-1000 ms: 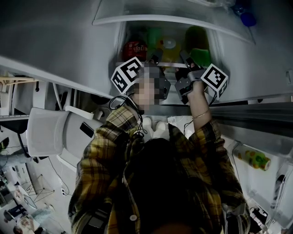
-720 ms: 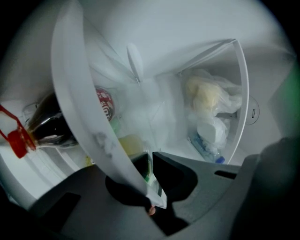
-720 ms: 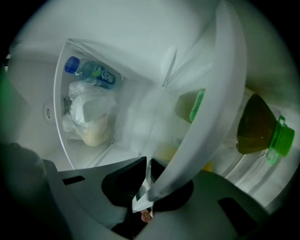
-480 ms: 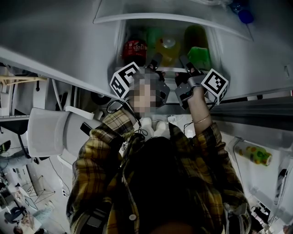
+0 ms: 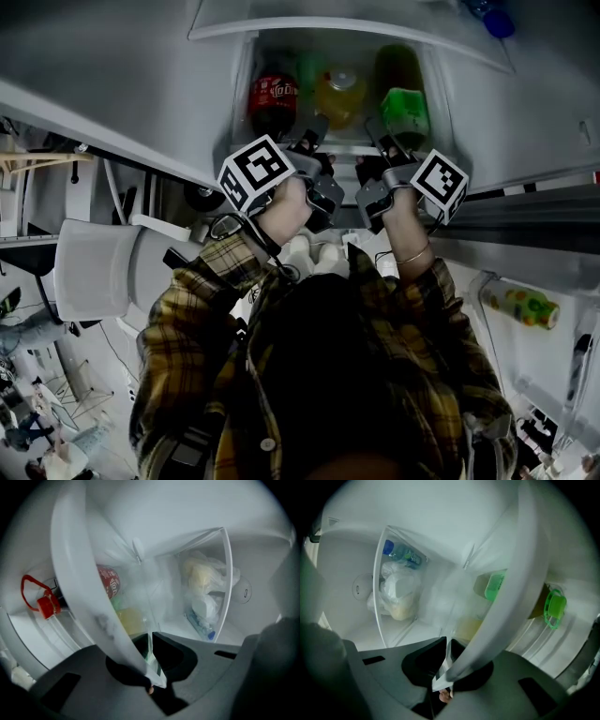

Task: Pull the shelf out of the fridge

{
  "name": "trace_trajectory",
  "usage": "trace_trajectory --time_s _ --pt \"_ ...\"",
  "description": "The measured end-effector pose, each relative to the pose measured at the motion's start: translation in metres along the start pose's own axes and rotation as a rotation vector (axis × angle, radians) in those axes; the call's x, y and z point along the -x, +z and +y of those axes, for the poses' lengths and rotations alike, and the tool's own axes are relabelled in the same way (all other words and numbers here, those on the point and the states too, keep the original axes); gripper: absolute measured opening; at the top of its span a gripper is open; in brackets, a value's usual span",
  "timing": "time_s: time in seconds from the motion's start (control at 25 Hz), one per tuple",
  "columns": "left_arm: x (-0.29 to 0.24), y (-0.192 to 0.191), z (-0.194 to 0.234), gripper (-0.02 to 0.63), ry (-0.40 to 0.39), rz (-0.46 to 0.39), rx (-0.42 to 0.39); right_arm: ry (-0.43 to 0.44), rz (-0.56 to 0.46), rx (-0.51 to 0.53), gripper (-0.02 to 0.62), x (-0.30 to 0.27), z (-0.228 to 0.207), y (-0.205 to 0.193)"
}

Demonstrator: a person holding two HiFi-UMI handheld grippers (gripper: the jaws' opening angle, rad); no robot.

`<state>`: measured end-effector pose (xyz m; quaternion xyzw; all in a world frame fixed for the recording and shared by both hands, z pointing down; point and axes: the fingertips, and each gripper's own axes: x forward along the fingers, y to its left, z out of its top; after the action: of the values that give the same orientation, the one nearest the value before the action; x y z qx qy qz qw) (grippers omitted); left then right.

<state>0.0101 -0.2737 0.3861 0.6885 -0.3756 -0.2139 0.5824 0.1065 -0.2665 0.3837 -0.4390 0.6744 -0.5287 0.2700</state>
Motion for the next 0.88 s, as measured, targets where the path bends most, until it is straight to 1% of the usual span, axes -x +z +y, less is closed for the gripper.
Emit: trace_trajectory --time_s 0.24,0.36,0.56,0.72,0.88 --pt "0.011 -0.006 -0.002 0.041 -0.009 0.014 -0.03 -0.001 -0.002 0.016 0.052 0.011 0.005 -0.007" --pt "0.017 -0.008 -0.004 0.041 -0.016 0.022 -0.018 -0.014 -0.012 0.005 0.052 0.017 0.005 -0.014" --pt "0.026 -0.015 -0.002 0.041 -0.015 0.038 -0.038 -0.02 -0.016 0.0 0.052 0.028 0.005 -0.021" --pt "0.034 -0.019 -0.004 0.041 -0.015 0.049 -0.027 -0.007 -0.013 0.016 0.052 0.034 0.009 -0.024" --pt "0.042 -0.024 -0.004 0.04 -0.012 0.053 -0.016 -0.012 -0.008 0.006 0.052 0.042 0.009 -0.031"
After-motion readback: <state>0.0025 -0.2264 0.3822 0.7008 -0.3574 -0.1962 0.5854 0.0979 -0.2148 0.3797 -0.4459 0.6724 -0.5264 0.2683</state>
